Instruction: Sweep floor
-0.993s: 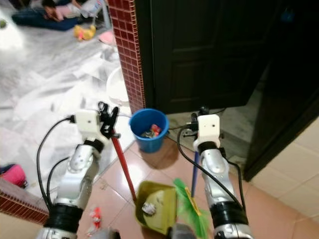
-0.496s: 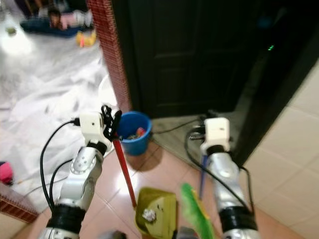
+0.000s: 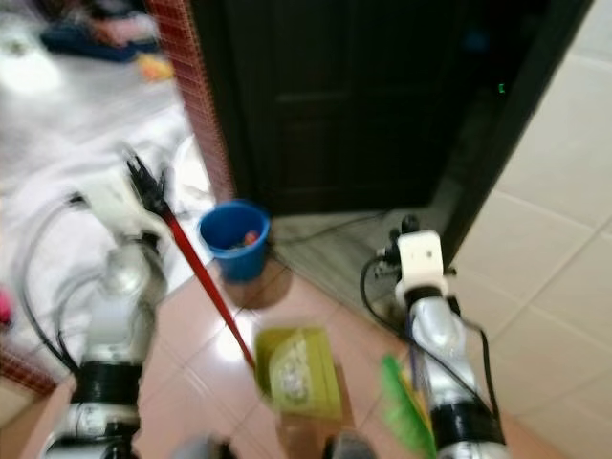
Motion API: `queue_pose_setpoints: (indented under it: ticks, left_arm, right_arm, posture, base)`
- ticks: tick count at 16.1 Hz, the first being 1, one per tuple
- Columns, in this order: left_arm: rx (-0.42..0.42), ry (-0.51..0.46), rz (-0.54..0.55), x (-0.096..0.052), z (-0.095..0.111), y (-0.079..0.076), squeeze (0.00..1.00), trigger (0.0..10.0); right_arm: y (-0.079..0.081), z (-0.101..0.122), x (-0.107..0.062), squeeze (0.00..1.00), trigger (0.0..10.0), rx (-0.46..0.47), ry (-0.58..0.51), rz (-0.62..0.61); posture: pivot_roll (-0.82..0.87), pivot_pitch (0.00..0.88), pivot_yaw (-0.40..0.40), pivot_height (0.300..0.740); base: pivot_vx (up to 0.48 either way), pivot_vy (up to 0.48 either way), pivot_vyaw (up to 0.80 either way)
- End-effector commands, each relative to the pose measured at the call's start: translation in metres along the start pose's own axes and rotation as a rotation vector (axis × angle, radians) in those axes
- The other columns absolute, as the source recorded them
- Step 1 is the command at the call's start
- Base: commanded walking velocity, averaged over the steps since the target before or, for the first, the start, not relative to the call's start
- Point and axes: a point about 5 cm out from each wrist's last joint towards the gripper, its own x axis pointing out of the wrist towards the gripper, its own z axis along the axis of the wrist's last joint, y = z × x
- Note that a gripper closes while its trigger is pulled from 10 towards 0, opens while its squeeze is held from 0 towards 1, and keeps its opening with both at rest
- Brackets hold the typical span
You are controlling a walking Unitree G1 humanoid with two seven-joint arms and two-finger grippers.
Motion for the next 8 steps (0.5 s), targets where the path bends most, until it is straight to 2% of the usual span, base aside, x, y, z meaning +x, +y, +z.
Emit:
queue_pose_setpoints:
  ticks: [1,4,7,8]
  left_arm:
    - [-0.028,-0.18,0.057,0.017,0.047,0.002,0.0,10.0]
    - [-0.04,-0.298,0.1,0.034,0.085,0.007,0.0,10.0]
    - [-0.06,-0.394,0.125,0.047,0.116,0.008,0.0,10.0]
    - [-0.058,-0.407,0.125,0.049,0.12,0.009,0.0,10.0]
  right_arm:
    - [0.004,0.004,0.003,0.0,10.0,0.009,-0.012,0.012]
    - [0.012,0.009,0.005,0.0,10.0,0.016,-0.042,0.044]
    - [0.017,0.011,0.003,0.0,10.0,0.021,-0.058,0.065]
    - [0.017,0.011,0.004,0.0,10.0,0.022,-0.059,0.068]
  posture:
    - [-0.07,0.0,0.052,0.74]
    - [-0.07,0.0,0.056,0.74]
    - [-0.07,0.0,0.059,0.74]
    - [-0.07,0.0,0.06,0.74]
  base:
    - [0.0,0.0,0.0]
    - [0.0,0.0,0.0]
    - [0.291,0.0,0.0]
    - [0.341,0.0,0.0]
